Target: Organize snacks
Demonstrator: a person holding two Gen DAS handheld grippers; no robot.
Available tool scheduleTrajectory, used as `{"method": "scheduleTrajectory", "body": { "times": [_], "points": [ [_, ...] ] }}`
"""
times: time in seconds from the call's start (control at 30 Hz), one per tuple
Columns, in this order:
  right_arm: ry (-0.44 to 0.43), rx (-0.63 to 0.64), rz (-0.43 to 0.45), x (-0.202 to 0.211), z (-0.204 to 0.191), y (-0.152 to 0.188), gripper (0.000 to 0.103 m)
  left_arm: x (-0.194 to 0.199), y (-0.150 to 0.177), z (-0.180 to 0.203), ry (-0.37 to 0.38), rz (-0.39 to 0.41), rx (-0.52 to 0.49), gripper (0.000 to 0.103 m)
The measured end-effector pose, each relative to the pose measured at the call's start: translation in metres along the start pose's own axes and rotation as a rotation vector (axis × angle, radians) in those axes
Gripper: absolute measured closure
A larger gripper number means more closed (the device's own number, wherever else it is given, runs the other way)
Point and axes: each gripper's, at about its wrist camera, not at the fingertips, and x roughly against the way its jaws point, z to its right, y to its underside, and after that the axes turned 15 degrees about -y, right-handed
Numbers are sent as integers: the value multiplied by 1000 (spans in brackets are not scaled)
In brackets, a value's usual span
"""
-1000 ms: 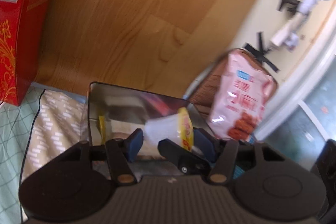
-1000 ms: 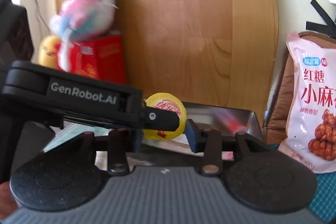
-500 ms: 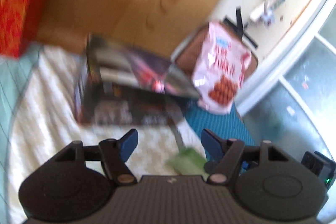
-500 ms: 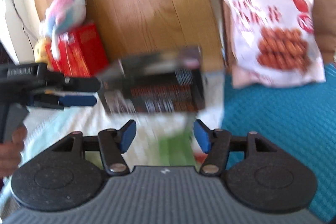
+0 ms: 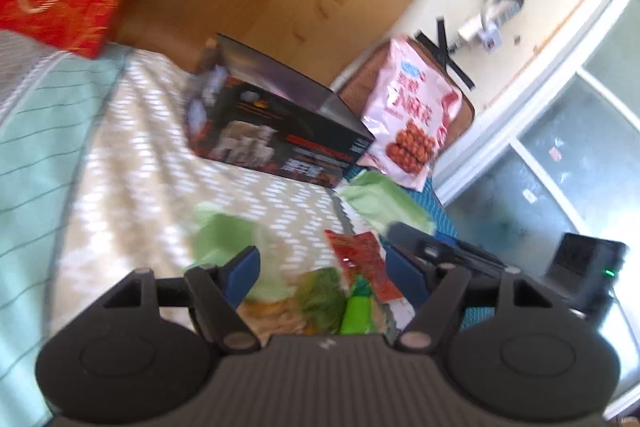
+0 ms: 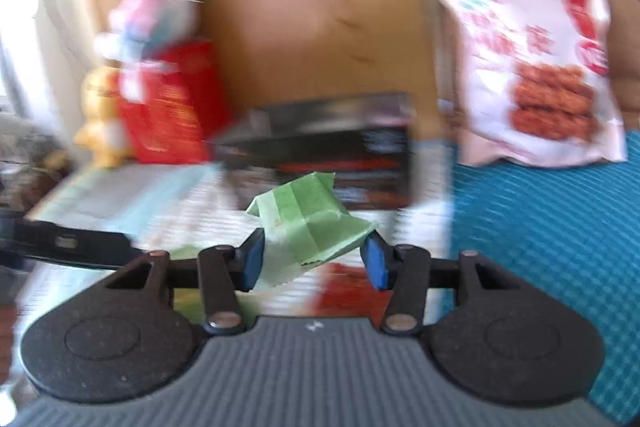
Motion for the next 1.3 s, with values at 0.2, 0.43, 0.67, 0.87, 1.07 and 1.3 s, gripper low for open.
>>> {"method": "scheduleTrajectory", "body": {
  "times": [0.2,0.43,0.67,0.87,1.07,1.3],
  "points": [
    [-274,148,-132,-9,-67,23,48,27,11,-40,-67,37,78,31],
    [-413,182,-278,-22,-84,50,77,44,26,-67,-79,42,119,30],
    [-312,232,-287,-19,-96,61,69,32,37,-63,-71,0,108,30],
    [-284,177,-249,-3,-89,70,60,27,43,-53,-46,-26,66,28],
    [-262,96,-223,-1,-81,78,57,27,44,-50,-35,-30,55,25],
    [-157,103,-192,-6,-77,79,55,29,46,-51,-36,-31,61,25]
  ]
}}
